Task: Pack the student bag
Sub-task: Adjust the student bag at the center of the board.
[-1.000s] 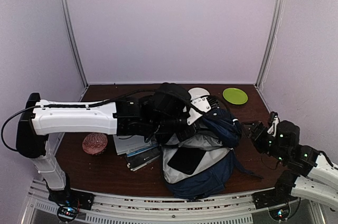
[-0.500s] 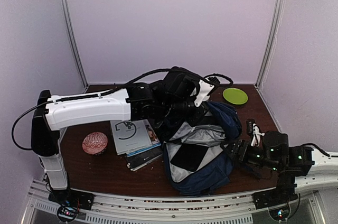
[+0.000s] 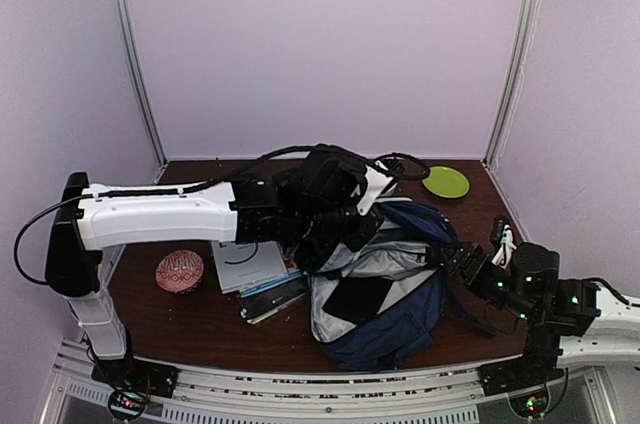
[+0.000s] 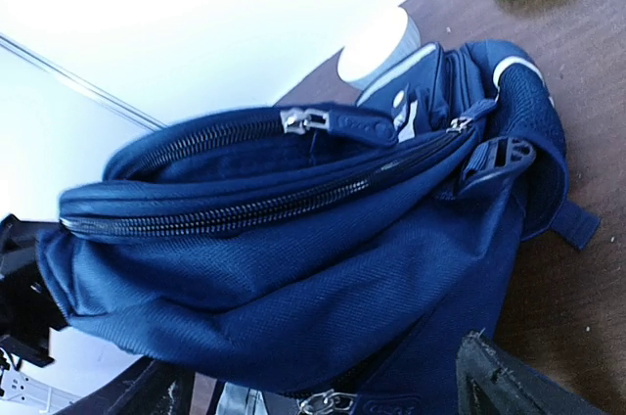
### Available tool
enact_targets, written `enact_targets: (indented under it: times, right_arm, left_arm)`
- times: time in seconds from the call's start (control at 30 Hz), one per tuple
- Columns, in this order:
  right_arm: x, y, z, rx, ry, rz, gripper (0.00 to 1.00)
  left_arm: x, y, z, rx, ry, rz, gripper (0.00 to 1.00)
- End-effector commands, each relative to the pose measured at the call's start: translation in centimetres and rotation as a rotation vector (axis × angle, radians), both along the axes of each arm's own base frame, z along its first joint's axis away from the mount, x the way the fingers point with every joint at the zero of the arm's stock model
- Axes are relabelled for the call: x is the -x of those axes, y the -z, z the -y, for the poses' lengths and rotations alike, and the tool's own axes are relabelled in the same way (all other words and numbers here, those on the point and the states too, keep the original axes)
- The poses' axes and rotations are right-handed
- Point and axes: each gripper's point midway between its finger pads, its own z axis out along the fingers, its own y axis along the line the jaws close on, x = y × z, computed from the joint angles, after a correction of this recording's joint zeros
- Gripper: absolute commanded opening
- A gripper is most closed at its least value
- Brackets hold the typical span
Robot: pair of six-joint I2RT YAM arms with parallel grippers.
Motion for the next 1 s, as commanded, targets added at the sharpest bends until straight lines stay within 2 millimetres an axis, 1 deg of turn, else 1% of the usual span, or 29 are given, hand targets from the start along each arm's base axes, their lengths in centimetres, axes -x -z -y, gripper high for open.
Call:
enact_targets:
  times: [0.0,0.03,0.13,0.17,0.23,0.3,0.37,0.47,0.53,0.6,0.67,0.73,0.83,0.97]
  right_arm:
    - [-1.6,-2.7,3.2,0.04,0.153,0.065,0.93]
    - [-1.9,-2.4,3.8,0.062,0.182,0.046,0.94]
    - [-3.0,-1.9,4.8,0.063,0.239,0.025,0.93]
    - [-3.4,-1.7,4.9,0.063,0.248,0.013,0.94]
    - [-4.2,-1.6,4.5,0.053,0.239,0.012,0.94]
    - [-4.9,-0.9,4.5,0.071,0.254,-0.017,0.94]
    - [-5.9,1.1,4.9,0.098,0.283,-0.087,0.94]
    - [-8.1,3.9,5.0,0.074,0.307,-0.204,0.94]
    - [-9.7,4.6,3.9,0.035,0.285,-0.229,0.93]
    - [-11.2,4.7,2.1,0.01,0.242,-0.242,0.92]
    - [-12.4,4.9,-0.7,-0.023,0.153,-0.274,0.89]
    - [-13.6,5.6,-3.1,-0.032,0.088,-0.309,0.84]
    - [-14.9,6.3,-6.0,-0.019,0.017,-0.334,0.76]
    - [-16.7,6.4,-10.1,0.037,-0.081,-0.351,0.7]
  left_arm:
    - [-3.0,-1.3,-4.2,0.012,-0.187,0.096,0.0]
    - [-3.1,-0.7,-4.7,-0.001,-0.198,0.099,0.0]
    - [-2.9,1.1,-5.9,-0.034,-0.215,0.093,0.0]
    - [-2.8,1.6,-6.2,-0.044,-0.22,0.089,0.0]
    - [-2.7,2.5,-7.0,-0.064,-0.236,0.089,0.0]
    - [-2.9,2.9,-7.9,-0.089,-0.266,0.106,0.0]
    - [-3.0,2.7,-8.5,-0.097,-0.274,0.123,0.0]
    - [-2.5,2.5,-9.1,-0.083,-0.265,0.116,0.0]
    - [-1.9,2.7,-9.4,-0.064,-0.253,0.093,0.0]
    - [-1.3,3.1,-9.5,-0.052,-0.238,0.072,0.0]
    - [-0.7,3.3,-9.5,-0.05,-0.227,0.064,0.0]
    - [-0.2,3.3,-9.3,-0.05,-0.216,0.063,0.0]
    - [0.6,3.2,-8.9,-0.052,-0.2,0.068,0.0]
    - [0.9,2.9,-9.0,-0.054,-0.211,0.064,0.0]
